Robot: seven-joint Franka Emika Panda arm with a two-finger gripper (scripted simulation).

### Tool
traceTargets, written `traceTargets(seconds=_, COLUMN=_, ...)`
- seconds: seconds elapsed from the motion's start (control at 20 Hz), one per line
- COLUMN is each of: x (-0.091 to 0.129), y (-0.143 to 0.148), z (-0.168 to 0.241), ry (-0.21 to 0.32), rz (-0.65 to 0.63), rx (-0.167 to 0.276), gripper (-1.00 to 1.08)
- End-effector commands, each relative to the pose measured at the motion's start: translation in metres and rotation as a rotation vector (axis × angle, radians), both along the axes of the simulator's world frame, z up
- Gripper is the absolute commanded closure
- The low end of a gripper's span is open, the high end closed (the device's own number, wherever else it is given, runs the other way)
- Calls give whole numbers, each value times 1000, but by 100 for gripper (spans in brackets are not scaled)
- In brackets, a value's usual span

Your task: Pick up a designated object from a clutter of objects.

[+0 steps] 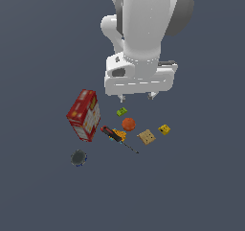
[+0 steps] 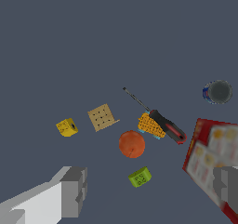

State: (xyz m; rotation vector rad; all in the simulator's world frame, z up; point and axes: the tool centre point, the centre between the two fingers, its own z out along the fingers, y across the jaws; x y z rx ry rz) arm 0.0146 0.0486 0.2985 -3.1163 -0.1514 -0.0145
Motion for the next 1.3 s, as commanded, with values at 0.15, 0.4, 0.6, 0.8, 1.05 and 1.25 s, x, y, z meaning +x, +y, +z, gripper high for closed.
traceTargets(seconds=0.15, x=5, y=24, z=-33, ry=1, rz=71, rx=-16, gripper=-92)
traceTargets(seconds=0.4, x=6, y=58, z=-80, ry=2, rz=174, rx=-31, gripper=-92)
traceTargets(seconds=0.6, x=1, y=94, z=-127, ry=2, rz=280, rx=-39, gripper=-92)
traceTargets(seconds=0.8, x=-9, y=126, z=-167, ry=2, rz=373, rx=-38, gripper=-92)
traceTargets(seconds=1.05, x=-23, y=154, z=-202, ry=2, rz=458, rx=-32, gripper=-92)
traceTargets(seconds=1.25, x=-32, y=167, z=-219, ry=2, rz=499, rx=-26, gripper=-92)
